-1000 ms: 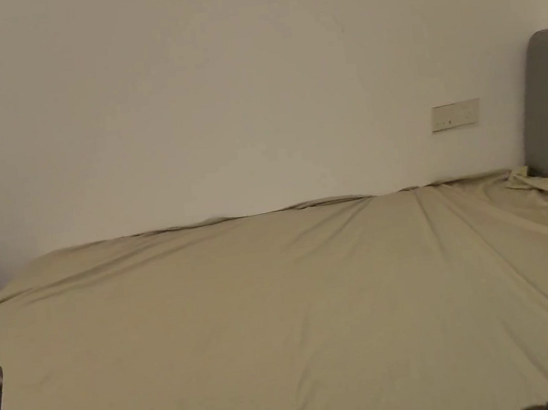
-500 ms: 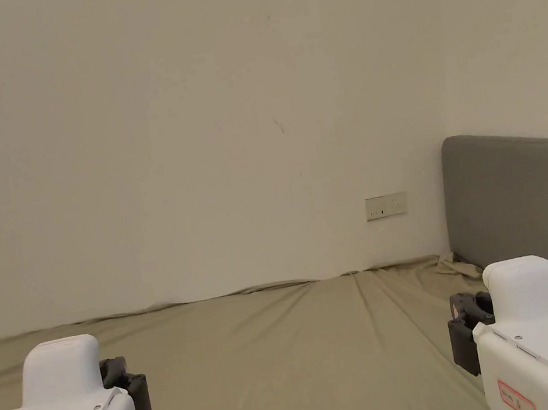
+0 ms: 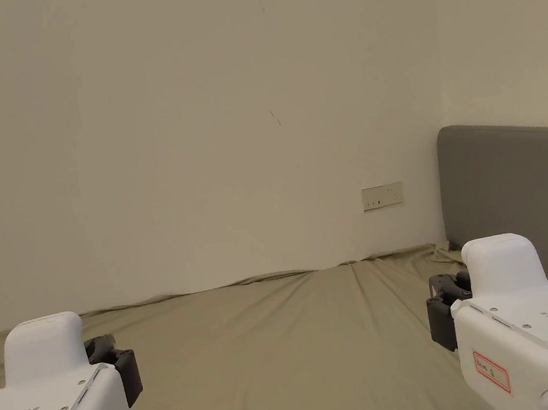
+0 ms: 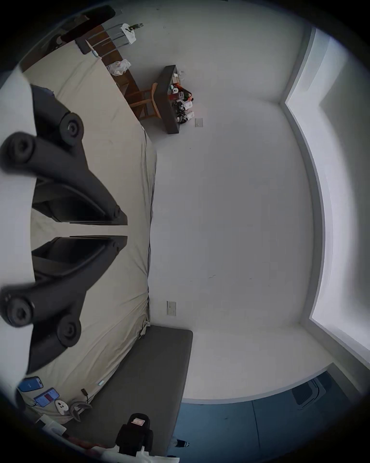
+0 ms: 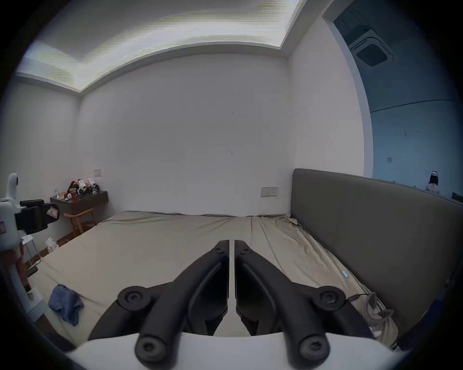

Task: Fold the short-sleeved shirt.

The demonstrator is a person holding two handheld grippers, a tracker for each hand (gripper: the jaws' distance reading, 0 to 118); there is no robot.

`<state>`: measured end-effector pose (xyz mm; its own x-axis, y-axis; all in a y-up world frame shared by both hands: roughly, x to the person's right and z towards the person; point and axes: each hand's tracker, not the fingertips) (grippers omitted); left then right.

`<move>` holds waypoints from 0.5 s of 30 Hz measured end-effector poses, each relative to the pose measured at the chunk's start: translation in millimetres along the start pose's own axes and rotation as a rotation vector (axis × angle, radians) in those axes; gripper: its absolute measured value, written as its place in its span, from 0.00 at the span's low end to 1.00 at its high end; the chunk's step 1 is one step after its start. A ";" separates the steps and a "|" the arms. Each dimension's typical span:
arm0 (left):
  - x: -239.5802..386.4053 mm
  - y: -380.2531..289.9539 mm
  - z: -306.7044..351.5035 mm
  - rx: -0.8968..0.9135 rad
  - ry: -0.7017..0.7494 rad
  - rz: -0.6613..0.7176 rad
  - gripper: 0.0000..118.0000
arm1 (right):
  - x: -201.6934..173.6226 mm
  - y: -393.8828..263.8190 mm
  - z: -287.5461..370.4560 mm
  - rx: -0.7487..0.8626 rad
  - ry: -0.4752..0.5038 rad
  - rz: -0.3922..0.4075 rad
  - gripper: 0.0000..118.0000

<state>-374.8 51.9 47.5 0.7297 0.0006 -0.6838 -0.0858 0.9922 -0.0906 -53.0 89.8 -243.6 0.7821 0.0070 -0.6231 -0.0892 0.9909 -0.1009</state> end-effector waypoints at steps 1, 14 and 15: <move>0.9 0.4 1.4 -0.001 0.002 -0.003 0.06 | -0.9 -0.8 -0.3 -0.001 0.001 0.003 0.05; 4.9 1.7 11.5 0.009 -0.030 0.006 1.00 | -5.1 10.7 13.7 0.059 0.094 -0.064 1.00; 5.1 3.5 13.9 0.007 -0.028 0.002 1.00 | -4.6 12.6 14.1 0.048 0.089 -0.074 1.00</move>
<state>-362.0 57.1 53.7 0.7484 0.0063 -0.6632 -0.0827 0.9930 -0.0839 -49.0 104.1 -231.1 0.7278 -0.0761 -0.6816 -0.0018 0.9936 -0.1128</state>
